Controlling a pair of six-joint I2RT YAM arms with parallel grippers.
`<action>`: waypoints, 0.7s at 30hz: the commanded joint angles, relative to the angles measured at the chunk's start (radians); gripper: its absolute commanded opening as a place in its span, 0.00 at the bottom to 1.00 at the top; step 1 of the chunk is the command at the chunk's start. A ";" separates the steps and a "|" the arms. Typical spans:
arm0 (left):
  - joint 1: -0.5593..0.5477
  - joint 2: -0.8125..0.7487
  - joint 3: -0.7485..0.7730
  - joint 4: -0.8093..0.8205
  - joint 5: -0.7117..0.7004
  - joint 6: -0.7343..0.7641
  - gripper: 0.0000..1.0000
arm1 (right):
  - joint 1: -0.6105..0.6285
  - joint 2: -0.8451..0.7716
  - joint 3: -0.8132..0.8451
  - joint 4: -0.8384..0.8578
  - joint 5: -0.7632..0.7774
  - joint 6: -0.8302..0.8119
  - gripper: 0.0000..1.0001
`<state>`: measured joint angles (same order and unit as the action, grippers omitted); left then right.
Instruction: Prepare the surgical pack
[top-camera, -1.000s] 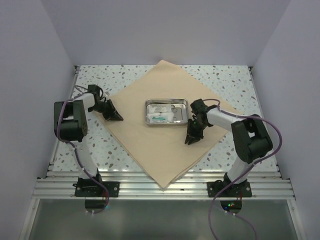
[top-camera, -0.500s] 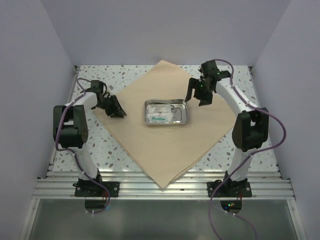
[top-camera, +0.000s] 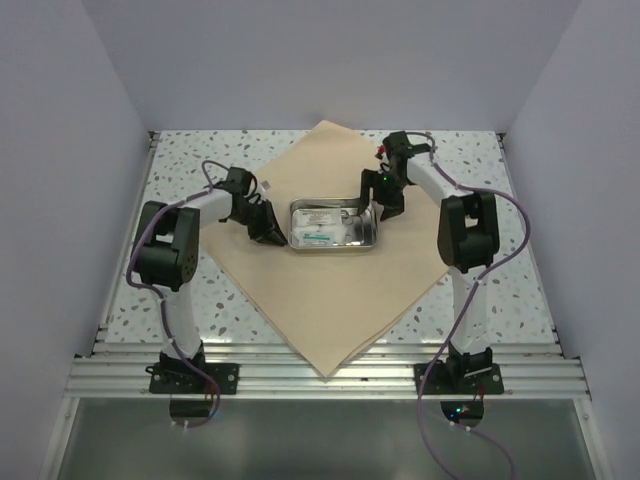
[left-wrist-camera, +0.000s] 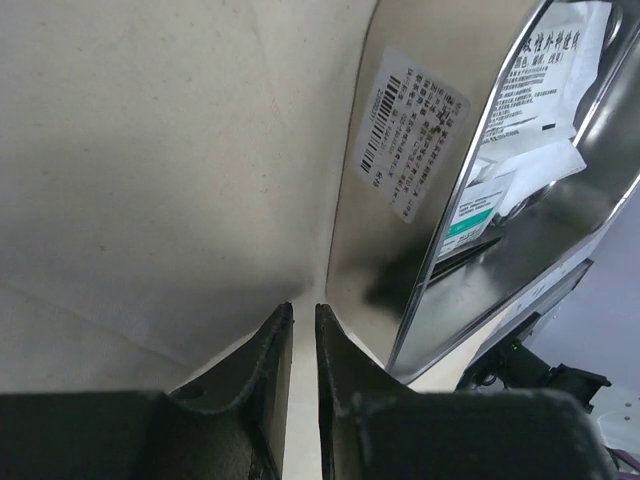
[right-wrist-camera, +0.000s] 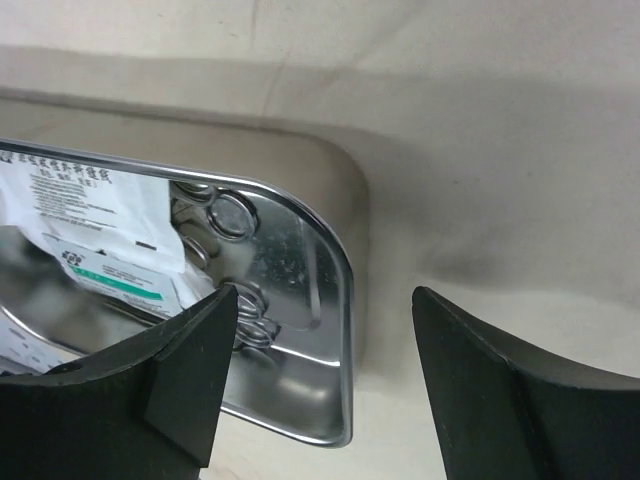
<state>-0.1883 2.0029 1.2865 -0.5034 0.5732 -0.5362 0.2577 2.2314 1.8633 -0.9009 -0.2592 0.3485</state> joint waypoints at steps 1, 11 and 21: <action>-0.014 -0.009 -0.029 0.055 0.025 -0.025 0.18 | 0.014 0.019 0.083 0.002 -0.081 -0.025 0.73; -0.054 -0.033 -0.053 0.063 0.014 -0.047 0.18 | 0.038 0.062 0.128 0.037 -0.124 0.018 0.72; -0.053 -0.032 -0.027 0.023 -0.009 -0.030 0.18 | 0.037 0.050 0.136 -0.007 -0.054 0.012 0.74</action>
<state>-0.2272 2.0006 1.2453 -0.4763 0.5789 -0.5659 0.2844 2.3085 1.9762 -0.8906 -0.3275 0.3588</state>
